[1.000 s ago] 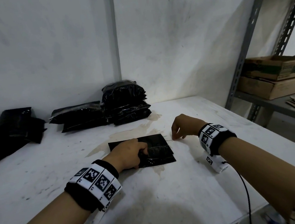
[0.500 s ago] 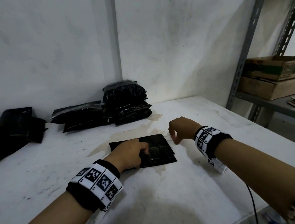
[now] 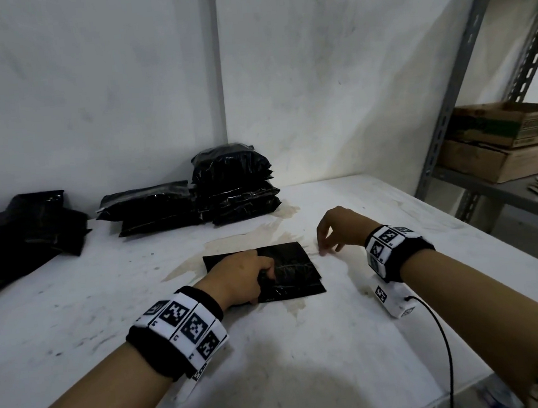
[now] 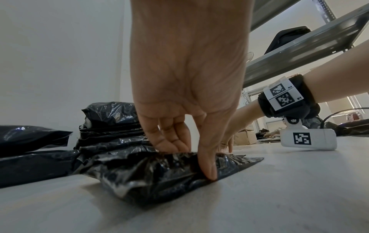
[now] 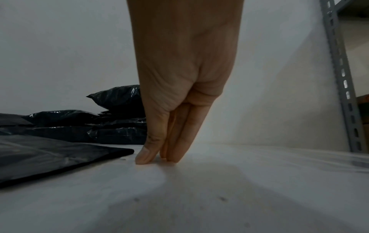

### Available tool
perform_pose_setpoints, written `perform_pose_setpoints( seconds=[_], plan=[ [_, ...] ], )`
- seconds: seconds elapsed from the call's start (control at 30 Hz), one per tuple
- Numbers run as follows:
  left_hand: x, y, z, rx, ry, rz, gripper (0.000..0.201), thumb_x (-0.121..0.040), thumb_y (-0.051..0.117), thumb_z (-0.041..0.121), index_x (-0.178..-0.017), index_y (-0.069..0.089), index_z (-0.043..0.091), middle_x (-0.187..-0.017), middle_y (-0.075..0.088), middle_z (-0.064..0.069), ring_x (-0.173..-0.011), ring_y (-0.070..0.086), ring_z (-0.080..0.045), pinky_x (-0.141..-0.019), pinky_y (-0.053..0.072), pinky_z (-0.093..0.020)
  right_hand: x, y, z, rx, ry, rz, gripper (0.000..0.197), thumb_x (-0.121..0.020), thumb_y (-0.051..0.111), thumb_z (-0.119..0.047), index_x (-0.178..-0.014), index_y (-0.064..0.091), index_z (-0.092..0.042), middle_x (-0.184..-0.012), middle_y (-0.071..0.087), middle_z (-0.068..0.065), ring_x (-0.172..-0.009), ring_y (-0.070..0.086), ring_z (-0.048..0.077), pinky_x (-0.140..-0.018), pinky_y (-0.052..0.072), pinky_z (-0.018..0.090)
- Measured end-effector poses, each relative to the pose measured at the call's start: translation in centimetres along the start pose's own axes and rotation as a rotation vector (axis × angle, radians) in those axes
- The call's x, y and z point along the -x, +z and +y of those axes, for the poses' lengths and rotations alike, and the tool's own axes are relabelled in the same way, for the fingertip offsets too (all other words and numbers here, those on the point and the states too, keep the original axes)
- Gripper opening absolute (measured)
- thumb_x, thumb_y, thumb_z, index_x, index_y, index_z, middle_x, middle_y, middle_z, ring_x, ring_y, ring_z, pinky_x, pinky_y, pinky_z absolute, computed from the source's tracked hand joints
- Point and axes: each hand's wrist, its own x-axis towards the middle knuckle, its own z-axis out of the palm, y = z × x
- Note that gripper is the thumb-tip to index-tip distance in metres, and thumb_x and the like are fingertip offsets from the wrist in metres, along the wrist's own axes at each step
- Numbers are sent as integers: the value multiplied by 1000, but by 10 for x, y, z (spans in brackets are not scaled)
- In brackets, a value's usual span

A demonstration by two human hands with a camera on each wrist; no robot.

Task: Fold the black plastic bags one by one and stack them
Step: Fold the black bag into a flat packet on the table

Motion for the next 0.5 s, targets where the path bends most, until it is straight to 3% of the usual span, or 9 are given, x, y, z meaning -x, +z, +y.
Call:
perform_pose_setpoints(
  seconds=[0.17,0.5],
  plan=[
    [0,0,0,9,-1,9,38,-77,67,4,-110,60,22,-101,44,4,-99,49,-19,-78,41,-26,3,-1,3,27,-22,-2,15,-78,72,-1,-75,78,-14,-83,73,0,-74,70,18,-68,61,31],
    [1,-1,2,-12,18,20,37,-79,62,2,-111,59,22,-95,41,6,-90,43,-13,-71,32,-22,4,2,2,103,-14,26,7,-78,75,-10,-80,76,-17,-86,70,-7,-76,70,22,-60,60,29]
  ],
)
